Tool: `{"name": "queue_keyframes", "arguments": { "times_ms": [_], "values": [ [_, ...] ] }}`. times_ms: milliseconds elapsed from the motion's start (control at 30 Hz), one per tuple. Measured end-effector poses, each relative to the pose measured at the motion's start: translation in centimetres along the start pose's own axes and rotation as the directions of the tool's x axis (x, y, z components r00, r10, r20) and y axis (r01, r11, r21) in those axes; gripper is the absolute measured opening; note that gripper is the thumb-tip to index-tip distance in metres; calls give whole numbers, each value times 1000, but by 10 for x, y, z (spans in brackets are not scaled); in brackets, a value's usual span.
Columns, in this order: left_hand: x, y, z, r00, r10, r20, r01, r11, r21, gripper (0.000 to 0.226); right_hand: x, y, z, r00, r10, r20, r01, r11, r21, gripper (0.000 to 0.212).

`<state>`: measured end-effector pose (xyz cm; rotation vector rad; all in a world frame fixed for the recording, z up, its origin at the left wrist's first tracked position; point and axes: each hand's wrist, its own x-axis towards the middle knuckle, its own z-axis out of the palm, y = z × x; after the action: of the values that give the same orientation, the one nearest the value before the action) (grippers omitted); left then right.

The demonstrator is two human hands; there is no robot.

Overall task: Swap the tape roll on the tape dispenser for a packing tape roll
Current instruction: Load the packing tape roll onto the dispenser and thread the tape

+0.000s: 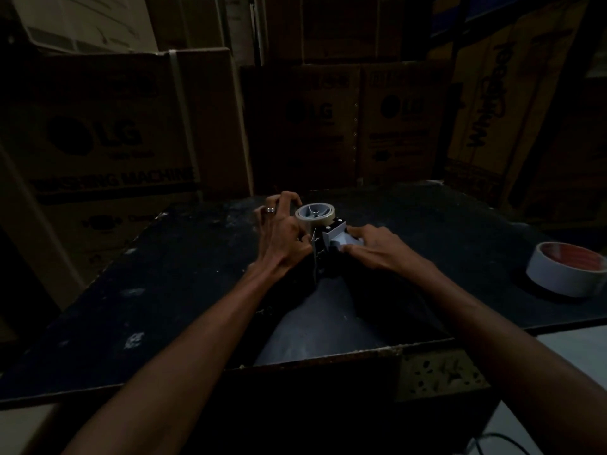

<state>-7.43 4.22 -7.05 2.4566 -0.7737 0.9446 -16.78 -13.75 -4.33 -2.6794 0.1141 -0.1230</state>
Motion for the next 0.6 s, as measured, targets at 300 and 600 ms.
{"name": "queue_keyframes", "arguments": {
  "times_ms": [300,600],
  "values": [
    [-16,-2,-2,1000,-31,1,31,997,-72,18,0,0,1,1000,16,-11,-16,1000,-4,59],
    [-23,-9,-5,992,-124,-11,120,976,-180,8,-8,-8,11,996,50,-71,-53,997,-48,54]
  ]
}}
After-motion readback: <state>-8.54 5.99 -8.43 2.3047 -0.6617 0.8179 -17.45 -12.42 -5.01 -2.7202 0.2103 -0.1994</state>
